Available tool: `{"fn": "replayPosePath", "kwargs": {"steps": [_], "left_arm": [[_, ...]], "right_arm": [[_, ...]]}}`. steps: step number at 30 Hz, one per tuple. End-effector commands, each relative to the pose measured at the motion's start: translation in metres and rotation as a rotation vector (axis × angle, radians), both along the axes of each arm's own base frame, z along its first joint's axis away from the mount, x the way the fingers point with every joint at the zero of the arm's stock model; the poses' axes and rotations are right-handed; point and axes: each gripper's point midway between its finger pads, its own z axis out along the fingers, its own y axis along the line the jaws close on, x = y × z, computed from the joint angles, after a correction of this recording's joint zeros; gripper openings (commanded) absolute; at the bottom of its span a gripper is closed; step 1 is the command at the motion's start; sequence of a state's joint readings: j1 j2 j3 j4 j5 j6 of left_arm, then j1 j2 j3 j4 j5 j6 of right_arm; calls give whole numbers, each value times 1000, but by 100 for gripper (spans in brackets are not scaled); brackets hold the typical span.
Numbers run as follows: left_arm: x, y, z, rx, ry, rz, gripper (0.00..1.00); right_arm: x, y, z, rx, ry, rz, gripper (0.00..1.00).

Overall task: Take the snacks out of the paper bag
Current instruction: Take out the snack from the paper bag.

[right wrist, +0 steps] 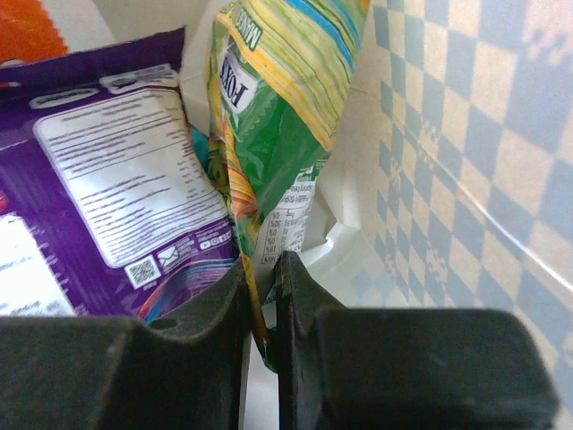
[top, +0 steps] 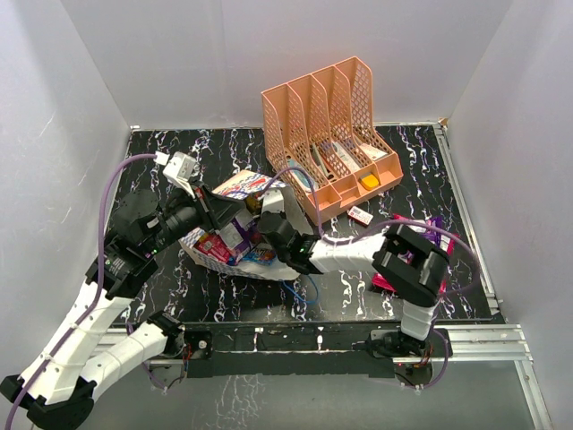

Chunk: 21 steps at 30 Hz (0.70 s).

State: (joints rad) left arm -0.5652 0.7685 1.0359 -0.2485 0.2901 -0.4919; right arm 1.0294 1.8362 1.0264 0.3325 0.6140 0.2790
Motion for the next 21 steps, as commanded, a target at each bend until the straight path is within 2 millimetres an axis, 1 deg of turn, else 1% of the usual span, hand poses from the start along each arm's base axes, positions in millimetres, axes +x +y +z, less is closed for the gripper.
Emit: {"fn": "replayPosePath", "kwargs": {"steps": [1,3,6,9,12,14,17,19,21], "left_arm": [[-2,4,12,-29,-30,22,0],[-1,6,12,-27,-30,34,0],[2,6,10,-27,-28,44,0],[5,7,9,-25,-24,60,0],[9,10,6,-16,-11,90,0],[12,12,4,-15,-9,109,0],[14,13,3,-13,-10,122,0],[16,14,1,-8,-6,130,0],[18,14,-2,-2,-1,135,0]], "right_arm": [[-15,25,90,227,-114,142,7],[-20,25,102,256,-120,155,7],[-25,24,115,275,-112,174,7],[-35,22,125,295,-87,207,7],[-46,14,132,297,-47,229,7],[-55,4,134,286,-10,229,7],[-73,-19,136,277,34,232,7],[-87,-35,144,288,45,251,7],[-95,-52,159,301,27,250,7]]}}
